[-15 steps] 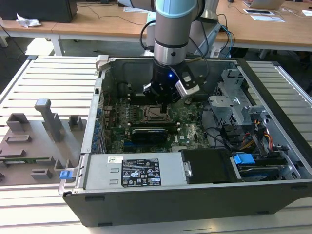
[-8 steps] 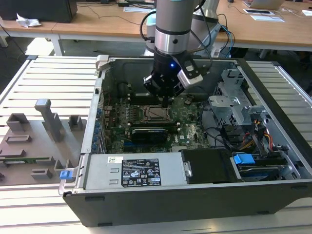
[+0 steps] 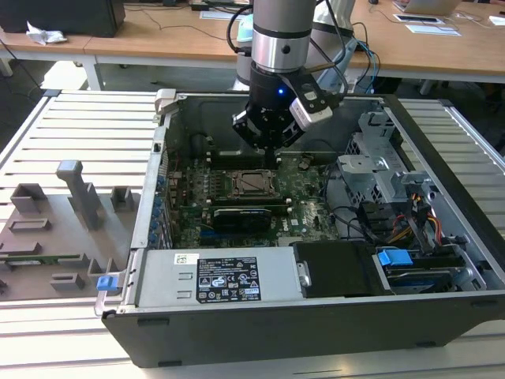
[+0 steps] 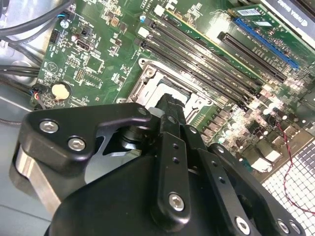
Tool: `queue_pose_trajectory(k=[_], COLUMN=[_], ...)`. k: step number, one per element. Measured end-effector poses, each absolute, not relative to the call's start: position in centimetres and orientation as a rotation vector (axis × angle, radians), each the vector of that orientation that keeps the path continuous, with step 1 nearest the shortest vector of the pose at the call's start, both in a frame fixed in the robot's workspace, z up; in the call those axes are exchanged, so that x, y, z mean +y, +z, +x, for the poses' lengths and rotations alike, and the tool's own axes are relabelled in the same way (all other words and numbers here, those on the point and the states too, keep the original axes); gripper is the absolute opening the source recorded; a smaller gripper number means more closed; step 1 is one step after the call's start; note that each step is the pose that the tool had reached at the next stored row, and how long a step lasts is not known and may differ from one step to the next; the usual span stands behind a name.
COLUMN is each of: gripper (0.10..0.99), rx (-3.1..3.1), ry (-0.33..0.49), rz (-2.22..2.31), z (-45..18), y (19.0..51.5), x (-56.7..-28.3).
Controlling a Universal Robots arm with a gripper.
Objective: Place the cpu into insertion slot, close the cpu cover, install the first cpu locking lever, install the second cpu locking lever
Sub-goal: 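Install the first cpu locking lever, then install the second cpu locking lever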
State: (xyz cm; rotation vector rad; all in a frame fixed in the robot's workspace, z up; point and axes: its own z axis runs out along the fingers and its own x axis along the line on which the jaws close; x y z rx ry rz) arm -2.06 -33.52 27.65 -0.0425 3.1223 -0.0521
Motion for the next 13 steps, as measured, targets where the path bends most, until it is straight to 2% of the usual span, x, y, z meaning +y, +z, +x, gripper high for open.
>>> queue_pose_trajectory(k=[13], gripper=[0.106], rx=[3.122], ry=[-0.052], rz=[-0.043], z=[-2.06], y=[27.67], x=[-33.75])
